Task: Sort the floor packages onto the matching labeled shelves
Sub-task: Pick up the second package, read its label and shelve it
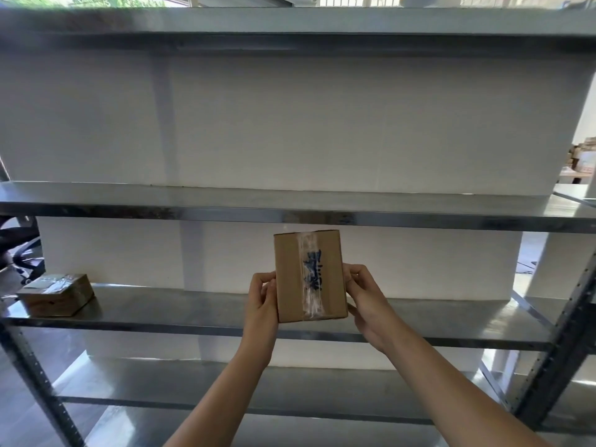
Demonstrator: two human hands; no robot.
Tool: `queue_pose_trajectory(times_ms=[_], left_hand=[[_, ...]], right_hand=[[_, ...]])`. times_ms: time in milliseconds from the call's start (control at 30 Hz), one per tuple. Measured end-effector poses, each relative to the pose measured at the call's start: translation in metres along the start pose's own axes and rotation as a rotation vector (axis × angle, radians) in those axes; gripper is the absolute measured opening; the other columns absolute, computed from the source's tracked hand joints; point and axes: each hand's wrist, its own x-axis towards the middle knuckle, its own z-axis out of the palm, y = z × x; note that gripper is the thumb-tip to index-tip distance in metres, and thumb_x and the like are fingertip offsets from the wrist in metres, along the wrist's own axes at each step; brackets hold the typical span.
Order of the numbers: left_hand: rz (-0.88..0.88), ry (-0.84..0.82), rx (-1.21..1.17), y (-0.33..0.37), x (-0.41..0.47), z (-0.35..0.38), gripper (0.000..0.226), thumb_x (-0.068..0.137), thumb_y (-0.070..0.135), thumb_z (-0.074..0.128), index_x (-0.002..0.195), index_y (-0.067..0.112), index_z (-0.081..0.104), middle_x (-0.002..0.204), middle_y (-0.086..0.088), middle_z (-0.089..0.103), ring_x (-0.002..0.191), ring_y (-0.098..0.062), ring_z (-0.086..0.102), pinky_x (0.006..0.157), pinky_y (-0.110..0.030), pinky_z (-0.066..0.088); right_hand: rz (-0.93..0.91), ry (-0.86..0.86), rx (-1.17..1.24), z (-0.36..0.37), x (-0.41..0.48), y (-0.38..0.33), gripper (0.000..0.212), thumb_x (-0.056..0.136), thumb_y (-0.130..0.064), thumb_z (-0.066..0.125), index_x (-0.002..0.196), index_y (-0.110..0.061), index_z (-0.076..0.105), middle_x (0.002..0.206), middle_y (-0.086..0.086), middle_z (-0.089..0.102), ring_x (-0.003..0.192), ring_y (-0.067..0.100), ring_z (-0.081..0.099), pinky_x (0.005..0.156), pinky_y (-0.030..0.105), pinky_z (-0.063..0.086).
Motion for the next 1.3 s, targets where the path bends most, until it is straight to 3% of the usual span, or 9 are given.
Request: queue_pose_trajectory(times_ms=[200,333,433,533,633,767,933,1167,1300], left_hand=[[-0.01,0.048,-0.026,0.006,-0.002,-0.001,0.021,0.108,0.039,0.034,0.104,0.029,0.052,0.109,-0.005,0.064,0.095,-0.023,0.067,0.082,-0.043,0.061],[0.027,0.067,-0.053,0.014,-0.002,-0.001,0.027,0.107,0.039,0.037,0.093,0.019,0.048,0.079,0.003,0.06,0.067,-0.006,0.059,0.066,-0.029,0.052],[0.032,0.033,-0.081,0.014,-0.002,-0.002,0.029,0.106,0.037,0.042,0.088,0.015,0.048,0.066,0.007,0.056,0.062,-0.009,0.052,0.071,-0.032,0.047],[0.018,-0.021,-0.103,0.011,-0.003,-0.002,0.032,0.103,0.039,0.046,0.086,0.012,0.049,0.073,-0.003,0.058,0.069,-0.01,0.055,0.084,-0.039,0.049],[-0.029,-0.057,-0.14,0.01,-0.004,-0.002,0.042,0.102,0.045,0.044,0.097,0.004,0.049,0.095,-0.022,0.064,0.09,-0.022,0.065,0.105,-0.046,0.05],[-0.063,-0.101,-0.159,0.012,-0.003,-0.006,0.059,0.093,0.061,0.042,0.117,0.009,0.057,0.114,-0.005,0.074,0.113,-0.02,0.068,0.114,-0.051,0.04],[-0.072,-0.119,-0.19,0.013,-0.001,-0.009,0.087,0.075,0.083,0.054,0.131,0.017,0.049,0.128,-0.008,0.067,0.116,-0.021,0.067,0.111,-0.048,0.045],[-0.104,-0.228,-0.214,0.007,-0.006,-0.012,0.071,0.083,0.06,0.065,0.141,0.029,0.038,0.133,-0.009,0.062,0.111,-0.027,0.07,0.098,-0.05,0.055],[-0.088,-0.251,-0.278,0.005,-0.008,-0.012,0.057,0.091,0.045,0.061,0.143,0.04,0.038,0.134,-0.006,0.063,0.113,-0.03,0.069,0.094,-0.052,0.056]], right_hand=[[0.099,-0.145,0.186,-0.006,-0.003,-0.003,0.041,0.087,-0.032,0.065,0.128,-0.03,0.061,0.131,0.004,0.064,0.124,0.025,0.057,0.101,0.059,0.048],[0.043,-0.247,0.258,-0.01,-0.006,-0.005,0.053,0.093,-0.005,0.064,0.139,-0.028,0.055,0.138,0.0,0.059,0.119,0.023,0.058,0.086,0.045,0.05],[-0.014,-0.263,0.241,-0.013,-0.006,-0.009,0.058,0.082,-0.011,0.07,0.137,-0.026,0.058,0.139,0.0,0.06,0.124,0.024,0.055,0.092,0.045,0.046],[-0.033,-0.186,0.233,-0.012,-0.003,-0.012,0.026,0.099,-0.025,0.055,0.123,-0.021,0.064,0.138,0.006,0.061,0.132,0.032,0.05,0.092,0.044,0.046],[-0.04,-0.113,0.201,-0.01,-0.001,-0.015,0.024,0.103,-0.027,0.05,0.119,-0.014,0.062,0.137,0.006,0.063,0.131,0.032,0.052,0.082,0.036,0.05],[-0.063,-0.1,0.172,-0.011,-0.004,-0.015,0.029,0.097,-0.028,0.058,0.122,-0.018,0.066,0.131,0.006,0.066,0.122,0.028,0.055,0.085,0.04,0.045],[-0.083,-0.119,0.151,-0.008,-0.006,-0.01,0.04,0.088,-0.033,0.064,0.126,-0.021,0.065,0.133,-0.002,0.065,0.127,0.025,0.053,0.091,0.04,0.044],[-0.152,-0.106,0.115,-0.008,-0.008,-0.011,0.015,0.09,-0.006,0.066,0.101,-0.013,0.073,0.136,-0.009,0.061,0.127,0.014,0.054,0.085,0.027,0.05],[-0.192,-0.058,0.049,-0.008,-0.009,-0.01,0.017,0.091,0.001,0.062,0.084,-0.011,0.072,0.131,-0.012,0.065,0.124,0.011,0.055,0.085,0.028,0.05]])
